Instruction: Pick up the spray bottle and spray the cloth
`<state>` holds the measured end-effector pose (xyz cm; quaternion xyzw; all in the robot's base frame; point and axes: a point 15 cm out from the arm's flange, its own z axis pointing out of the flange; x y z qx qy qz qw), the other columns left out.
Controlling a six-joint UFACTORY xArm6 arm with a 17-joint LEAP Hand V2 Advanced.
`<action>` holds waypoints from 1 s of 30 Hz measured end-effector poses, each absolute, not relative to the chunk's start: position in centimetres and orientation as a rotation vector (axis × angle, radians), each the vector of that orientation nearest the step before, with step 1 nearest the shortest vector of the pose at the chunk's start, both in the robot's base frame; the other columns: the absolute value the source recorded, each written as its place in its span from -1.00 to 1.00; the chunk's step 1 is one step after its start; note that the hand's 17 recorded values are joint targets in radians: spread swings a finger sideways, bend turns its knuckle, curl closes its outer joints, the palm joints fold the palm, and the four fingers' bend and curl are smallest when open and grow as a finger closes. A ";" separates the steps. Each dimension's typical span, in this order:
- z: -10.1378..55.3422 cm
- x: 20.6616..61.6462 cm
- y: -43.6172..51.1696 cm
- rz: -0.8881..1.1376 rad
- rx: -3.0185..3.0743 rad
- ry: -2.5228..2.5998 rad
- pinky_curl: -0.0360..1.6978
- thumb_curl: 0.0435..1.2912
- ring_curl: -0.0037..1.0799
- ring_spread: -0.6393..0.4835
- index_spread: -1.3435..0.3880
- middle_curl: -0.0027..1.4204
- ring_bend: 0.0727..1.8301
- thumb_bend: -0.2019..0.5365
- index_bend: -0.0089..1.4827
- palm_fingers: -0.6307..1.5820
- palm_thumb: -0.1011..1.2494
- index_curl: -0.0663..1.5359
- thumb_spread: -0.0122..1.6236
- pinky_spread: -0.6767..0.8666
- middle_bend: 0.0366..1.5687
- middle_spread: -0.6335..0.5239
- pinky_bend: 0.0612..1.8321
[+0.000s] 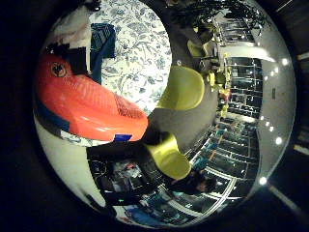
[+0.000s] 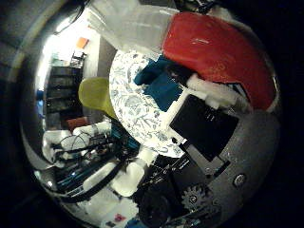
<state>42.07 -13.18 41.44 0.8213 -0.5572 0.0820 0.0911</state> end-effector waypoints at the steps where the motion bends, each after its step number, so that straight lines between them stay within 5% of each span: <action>1: 41.4 42.1 -13.1 0.248 2.434 -1.651 0.04 0.03 0.14 -0.15 0.35 -0.15 0.58 -0.49 0.62 0.66 0.68 -0.05 0.22 -0.38 0.74 -0.03 0.42; 30: 40.7 42.2 -12.8 0.301 2.355 -1.578 0.05 0.00 0.13 -0.15 0.35 -0.15 0.58 -0.49 0.62 0.66 0.70 -0.05 0.24 -0.38 0.74 -0.03 0.41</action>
